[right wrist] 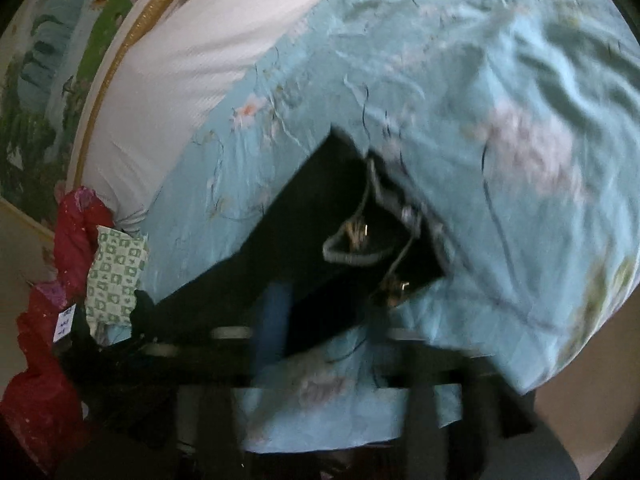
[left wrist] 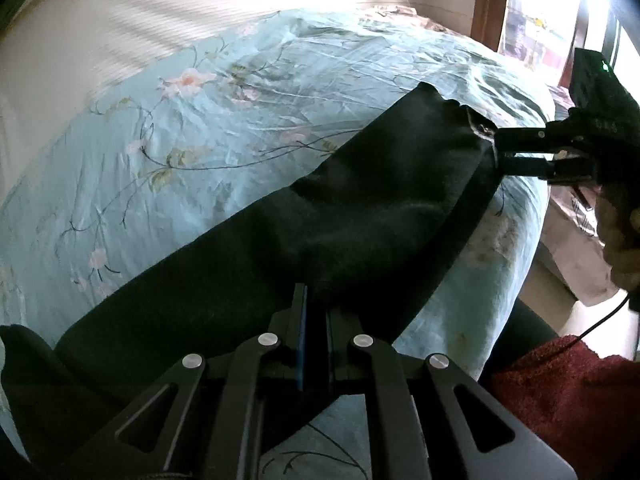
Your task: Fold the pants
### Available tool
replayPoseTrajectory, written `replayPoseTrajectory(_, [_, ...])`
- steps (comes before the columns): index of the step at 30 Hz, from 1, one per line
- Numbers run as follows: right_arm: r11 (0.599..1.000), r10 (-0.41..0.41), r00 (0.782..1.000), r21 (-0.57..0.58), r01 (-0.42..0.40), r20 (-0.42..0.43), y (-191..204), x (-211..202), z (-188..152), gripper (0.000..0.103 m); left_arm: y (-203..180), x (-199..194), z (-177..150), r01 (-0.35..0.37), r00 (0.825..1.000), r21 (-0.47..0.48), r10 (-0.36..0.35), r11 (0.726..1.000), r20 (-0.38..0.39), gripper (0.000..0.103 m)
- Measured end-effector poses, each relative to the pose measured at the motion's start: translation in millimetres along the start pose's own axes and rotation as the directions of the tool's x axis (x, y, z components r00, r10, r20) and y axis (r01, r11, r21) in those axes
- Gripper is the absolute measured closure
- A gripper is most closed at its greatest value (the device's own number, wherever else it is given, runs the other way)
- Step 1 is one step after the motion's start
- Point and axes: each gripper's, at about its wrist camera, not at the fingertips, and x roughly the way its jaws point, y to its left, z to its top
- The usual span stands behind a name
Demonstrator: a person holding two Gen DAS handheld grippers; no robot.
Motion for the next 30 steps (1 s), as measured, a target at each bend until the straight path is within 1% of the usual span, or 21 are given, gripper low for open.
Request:
replayPoseTrajectory(2, [1.000, -0.011, 1.000, -0.005, 0.011, 0.004, 2, 4, 0, 0.040, -1, 0, 0, -0.002, 1.000, -0.001, 0.002, 1.000, -0.001, 0.097])
replayPoseTrajectory(5, [0.999, 0.014, 1.000, 0.034, -0.015, 0.016, 1, 12, 5, 0.043, -2, 0, 0, -0.005, 1.000, -0.002, 0.005, 1.000, -0.003, 0.097])
replayPoseTrajectory(8, [1.000, 0.011, 1.000, 0.018, -0.011, 0.024, 3, 19, 11, 0.054, -2, 0, 0, -0.005, 1.000, -0.009, 0.005, 1.000, 0.001, 0.097])
replayPoseTrajectory(9, [1.000, 0.009, 1.000, 0.018, -0.009, 0.021, 3, 20, 11, 0.067, -2, 0, 0, -0.006, 1.000, -0.009, 0.006, 1.000, 0.001, 0.097])
replayPoseTrajectory(10, [1.000, -0.002, 1.000, 0.012, 0.002, 0.017, 3, 22, 12, 0.092, -2, 0, 0, -0.007, 1.000, -0.008, 0.007, 1.000, 0.001, 0.097])
replayPoseTrajectory(11, [1.000, -0.018, 1.000, 0.005, 0.017, 0.024, 2, 21, 13, 0.098, -2, -1, 0, -0.006, 1.000, -0.009, 0.006, 1.000, 0.002, 0.097])
replayPoseTrajectory(13, [1.000, -0.002, 0.999, -0.013, 0.003, 0.053, 5, 11, 12, 0.098, -3, -7, 1, -0.008, 1.000, -0.009, 0.009, 1.000, 0.014, 0.097])
replayPoseTrajectory(14, [0.999, -0.003, 0.997, -0.036, 0.006, 0.073, 9, 3, 11, 0.098, -6, -13, 2, -0.004, 1.000, -0.004, 0.005, 1.000, 0.031, 0.097])
replayPoseTrajectory(16, [0.996, -0.019, 0.995, -0.079, 0.027, 0.099, 14, -10, 6, 0.098, -9, -16, 2, -0.003, 0.999, 0.004, 0.003, 1.000, 0.042, 0.097])
replayPoseTrajectory(18, [0.995, -0.052, 0.996, -0.086, 0.058, 0.065, 11, -6, 3, 0.098, -11, -6, -1, -0.006, 1.000, 0.008, 0.006, 1.000, 0.022, 0.094])
replayPoseTrajectory(19, [0.994, -0.078, 0.996, -0.072, 0.080, 0.035, 5, 1, 2, 0.097, -9, 2, -3, -0.005, 1.000, -0.003, 0.005, 1.000, -0.001, 0.093])
replayPoseTrajectory(20, [0.994, -0.100, 0.995, -0.052, 0.101, 0.016, 0, 5, 1, 0.095, -5, 11, -6, -0.002, 0.999, -0.029, 0.001, 1.000, -0.035, 0.089])
replayPoseTrajectory(21, [0.994, -0.109, 0.994, -0.029, 0.109, -0.004, -4, 9, 0, 0.092, -2, 14, -8, 0.004, 0.998, -0.056, -0.007, 0.998, -0.055, 0.087])
replayPoseTrajectory(22, [0.996, -0.089, 0.996, -0.009, 0.089, -0.010, -7, 8, -1, 0.091, 3, 14, -11, 0.013, 0.998, -0.087, -0.018, 0.996, -0.060, 0.087])
replayPoseTrajectory(23, [0.997, -0.080, 0.997, -0.008, 0.080, -0.004, -7, 5, -2, 0.089, 8, 8, -15, 0.016, 0.999, -0.115, -0.022, 0.993, -0.048, 0.084])
replayPoseTrajectory(24, [0.997, -0.079, 0.997, -0.020, 0.079, 0.011, -5, -1, -3, 0.082, 12, 1, -19, 0.012, 0.999, -0.134, -0.017, 0.991, -0.034, 0.077])
replayPoseTrajectory(25, [0.995, -0.085, 0.996, -0.040, 0.086, 0.029, -2, -8, -3, 0.072, 18, -9, -24, 0.005, 1.000, -0.160, -0.009, 0.987, -0.025, 0.068])
replayPoseTrajectory(26, [0.994, -0.095, 0.994, -0.057, 0.098, 0.051, 1, -15, -4, 0.067, 26, -20, -29, -0.003, 1.000, -0.199, -0.001, 0.980, -0.017, 0.050])
replayPoseTrajectory(27, [0.990, -0.109, 0.990, -0.076, 0.115, 0.087, 5, -24, -5, 0.062, 32, -28, -33, -0.007, 1.000, -0.226, 0.007, 0.974, -0.003, 0.045])
replayPoseTrajectory(29, [0.983, -0.123, 0.981, -0.120, 0.141, 0.150, 13, -38, -8, 0.062, 51, -50, -44, -0.018, 0.999, -0.308, 0.027, 0.951, 0.025, 0.045])
replayPoseTrajectory(30, [0.980, -0.109, 0.980, -0.146, 0.134, 0.168, 20, -42, -9, 0.062, 61, -57, -48, -0.029, 0.999, -0.343, 0.041, 0.939, 0.027, 0.043])
